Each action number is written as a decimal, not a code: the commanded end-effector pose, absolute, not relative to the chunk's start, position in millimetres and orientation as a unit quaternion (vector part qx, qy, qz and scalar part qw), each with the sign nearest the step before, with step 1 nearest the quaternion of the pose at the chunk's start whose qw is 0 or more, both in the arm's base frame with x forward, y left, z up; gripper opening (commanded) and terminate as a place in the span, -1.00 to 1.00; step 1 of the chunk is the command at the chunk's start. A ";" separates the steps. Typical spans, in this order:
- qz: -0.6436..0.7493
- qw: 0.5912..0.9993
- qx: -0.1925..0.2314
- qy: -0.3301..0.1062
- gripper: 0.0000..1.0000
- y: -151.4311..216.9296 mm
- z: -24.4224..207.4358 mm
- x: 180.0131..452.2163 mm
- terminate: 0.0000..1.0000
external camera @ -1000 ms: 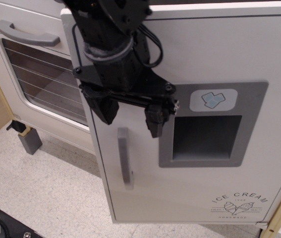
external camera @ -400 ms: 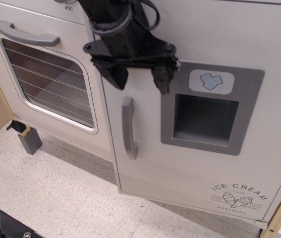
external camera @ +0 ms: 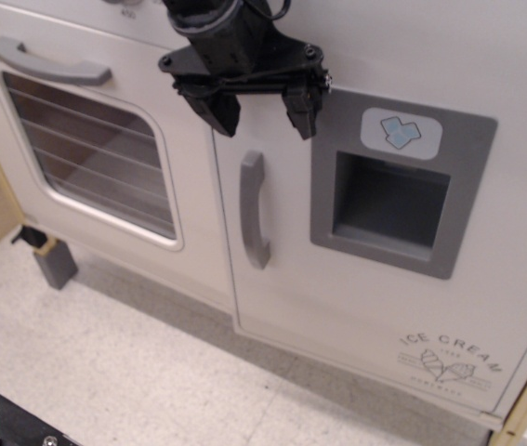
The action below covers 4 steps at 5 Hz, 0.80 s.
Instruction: Close fridge
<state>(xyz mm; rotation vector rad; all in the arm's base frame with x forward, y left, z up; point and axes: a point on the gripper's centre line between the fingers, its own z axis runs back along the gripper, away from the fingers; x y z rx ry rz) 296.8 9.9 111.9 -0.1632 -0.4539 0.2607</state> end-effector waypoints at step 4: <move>0.133 0.960 -0.069 -0.236 1.00 15.4 128.7 297.3 -1.00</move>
